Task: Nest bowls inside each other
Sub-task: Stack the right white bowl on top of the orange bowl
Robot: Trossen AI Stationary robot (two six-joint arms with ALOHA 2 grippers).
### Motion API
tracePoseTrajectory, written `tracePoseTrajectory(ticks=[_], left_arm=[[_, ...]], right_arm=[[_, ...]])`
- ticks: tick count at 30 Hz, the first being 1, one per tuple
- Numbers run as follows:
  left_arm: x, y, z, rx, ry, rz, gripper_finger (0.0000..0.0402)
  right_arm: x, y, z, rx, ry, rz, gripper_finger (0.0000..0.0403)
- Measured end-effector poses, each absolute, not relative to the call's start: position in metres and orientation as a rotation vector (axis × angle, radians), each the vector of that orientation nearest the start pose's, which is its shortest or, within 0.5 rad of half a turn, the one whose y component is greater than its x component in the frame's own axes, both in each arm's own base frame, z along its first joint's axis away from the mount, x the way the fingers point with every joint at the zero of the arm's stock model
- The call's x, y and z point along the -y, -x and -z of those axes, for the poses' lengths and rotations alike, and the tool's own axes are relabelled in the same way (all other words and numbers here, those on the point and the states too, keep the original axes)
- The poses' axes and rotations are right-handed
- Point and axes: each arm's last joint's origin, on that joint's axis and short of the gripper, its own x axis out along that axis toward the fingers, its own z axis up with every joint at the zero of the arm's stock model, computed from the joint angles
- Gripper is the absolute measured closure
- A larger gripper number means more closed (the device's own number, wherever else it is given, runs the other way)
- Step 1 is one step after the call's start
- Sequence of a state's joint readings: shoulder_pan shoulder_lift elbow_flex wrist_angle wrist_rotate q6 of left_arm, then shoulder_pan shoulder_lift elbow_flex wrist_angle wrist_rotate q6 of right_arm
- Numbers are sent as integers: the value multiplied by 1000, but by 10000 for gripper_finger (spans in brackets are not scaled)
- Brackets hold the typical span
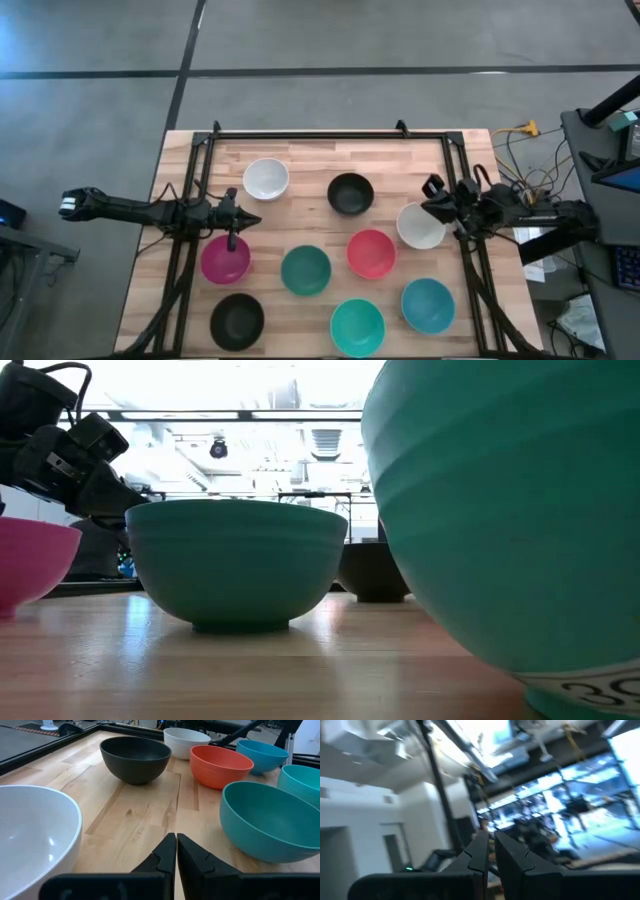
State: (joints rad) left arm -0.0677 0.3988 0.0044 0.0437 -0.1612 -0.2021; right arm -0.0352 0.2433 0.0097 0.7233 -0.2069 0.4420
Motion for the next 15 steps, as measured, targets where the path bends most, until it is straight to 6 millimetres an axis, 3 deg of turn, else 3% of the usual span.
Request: tracePoseTrajectory(ticks=[9,15], left_arm=[[3,-116,-134,-338,160,-127,402],[3,-116,-134,-337,160,-127,402]], right_arm=[[-17,-105,-225,573,-280,-404,376],[-28,-119,-229,550,-284,-471,376]])
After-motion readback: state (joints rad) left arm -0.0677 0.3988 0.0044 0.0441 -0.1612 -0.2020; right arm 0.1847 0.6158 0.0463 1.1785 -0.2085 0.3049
